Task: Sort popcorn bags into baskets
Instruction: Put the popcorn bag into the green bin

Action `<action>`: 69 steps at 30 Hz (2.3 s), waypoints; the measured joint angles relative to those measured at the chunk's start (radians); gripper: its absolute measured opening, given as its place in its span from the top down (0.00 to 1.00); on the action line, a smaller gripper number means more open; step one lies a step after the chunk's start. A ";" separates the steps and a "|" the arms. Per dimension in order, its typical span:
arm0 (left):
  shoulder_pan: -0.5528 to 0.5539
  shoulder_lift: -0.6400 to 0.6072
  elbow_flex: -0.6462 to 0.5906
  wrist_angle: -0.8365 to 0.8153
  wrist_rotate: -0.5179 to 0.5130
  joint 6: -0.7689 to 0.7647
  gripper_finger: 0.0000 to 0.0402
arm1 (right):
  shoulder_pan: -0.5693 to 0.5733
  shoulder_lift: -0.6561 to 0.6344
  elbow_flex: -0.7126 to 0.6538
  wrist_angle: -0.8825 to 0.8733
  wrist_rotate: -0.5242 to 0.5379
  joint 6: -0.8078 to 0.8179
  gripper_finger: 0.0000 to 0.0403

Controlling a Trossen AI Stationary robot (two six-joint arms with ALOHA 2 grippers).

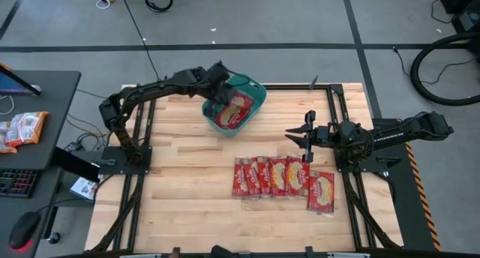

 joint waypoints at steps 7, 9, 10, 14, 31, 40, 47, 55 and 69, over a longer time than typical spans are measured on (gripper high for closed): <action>-0.028 0.028 0.000 -0.114 0.003 -0.049 0.85 | 0.000 0.000 0.000 0.007 -0.010 0.013 0.81; -0.041 0.030 0.000 -0.141 -0.020 -0.057 0.77 | 0.000 0.000 0.000 0.006 -0.013 0.016 0.81; -0.050 0.030 0.000 -0.141 -0.039 -0.068 0.74 | 0.000 0.000 0.000 0.001 -0.013 0.016 0.81; -0.109 0.013 0.001 -0.141 -0.116 -0.122 0.60 | 0.000 0.002 0.000 -0.009 -0.013 0.017 0.81; -0.517 0.025 0.001 0.029 -0.151 -0.117 0.54 | 0.000 0.003 0.000 -0.012 -0.011 0.039 0.81; -0.638 0.157 0.001 0.132 -0.225 -0.167 0.54 | 0.000 0.007 0.000 -0.013 -0.008 0.040 0.81; -0.716 0.249 0.001 0.247 -0.285 -0.048 0.54 | 0.000 0.013 0.000 -0.009 -0.008 0.041 0.81; -0.753 0.304 0.001 0.266 -0.263 0.014 0.54 | 0.000 0.019 0.000 -0.008 -0.008 0.042 0.81; -0.743 0.369 0.002 0.306 -0.258 0.036 0.78 | 0.000 0.019 0.000 -0.007 -0.008 0.046 0.81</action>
